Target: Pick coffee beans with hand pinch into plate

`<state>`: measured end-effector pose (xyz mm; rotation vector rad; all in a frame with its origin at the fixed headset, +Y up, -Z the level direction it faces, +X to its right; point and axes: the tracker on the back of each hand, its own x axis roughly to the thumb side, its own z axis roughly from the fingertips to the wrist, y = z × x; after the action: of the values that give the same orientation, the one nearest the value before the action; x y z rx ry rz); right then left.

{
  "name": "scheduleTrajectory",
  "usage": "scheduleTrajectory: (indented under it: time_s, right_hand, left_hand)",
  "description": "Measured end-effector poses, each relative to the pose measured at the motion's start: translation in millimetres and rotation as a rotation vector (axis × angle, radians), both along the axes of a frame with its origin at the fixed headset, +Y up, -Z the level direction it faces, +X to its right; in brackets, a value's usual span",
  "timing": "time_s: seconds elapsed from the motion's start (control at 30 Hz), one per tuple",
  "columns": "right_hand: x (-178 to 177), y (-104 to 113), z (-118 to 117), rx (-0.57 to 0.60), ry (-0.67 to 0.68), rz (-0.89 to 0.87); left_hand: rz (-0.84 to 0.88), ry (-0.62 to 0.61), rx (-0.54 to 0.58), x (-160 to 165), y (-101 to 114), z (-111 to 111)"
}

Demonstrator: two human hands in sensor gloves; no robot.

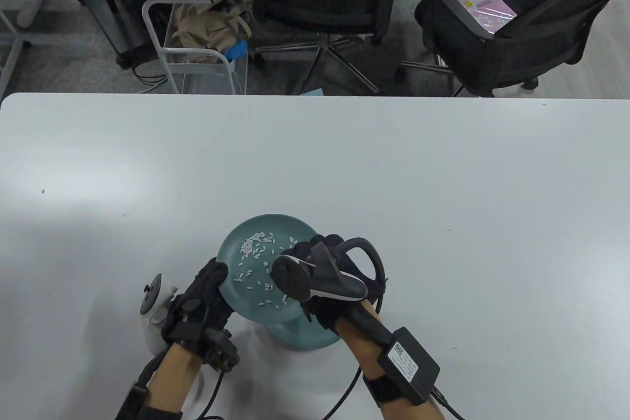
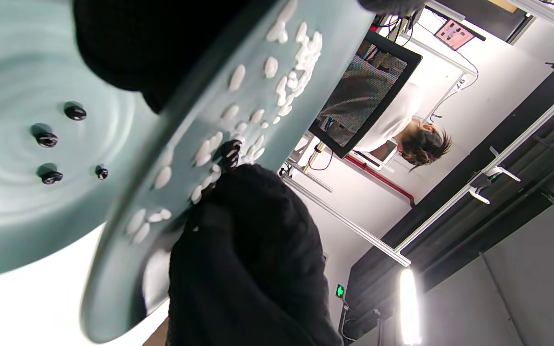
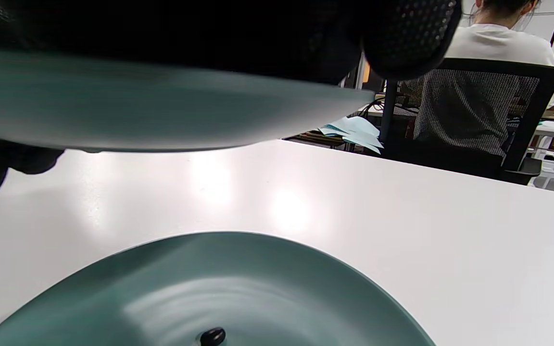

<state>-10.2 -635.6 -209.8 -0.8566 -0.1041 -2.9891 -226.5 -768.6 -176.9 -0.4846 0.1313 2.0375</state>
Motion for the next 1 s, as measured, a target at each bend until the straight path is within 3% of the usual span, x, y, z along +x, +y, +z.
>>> scheduleTrajectory:
  time_s: [0.23, 1.0]
  right_hand:
    - [3.0, -1.7, -1.7, -0.038, -0.02, -0.02]
    - [3.5, -4.0, -0.3, -0.005, -0.001, -0.015]
  left_hand:
    - [-0.006, -0.002, 0.002, 0.3, 0.7, 0.1]
    - [-0.014, 0.007, 0.005, 0.4, 2.0, 0.8]
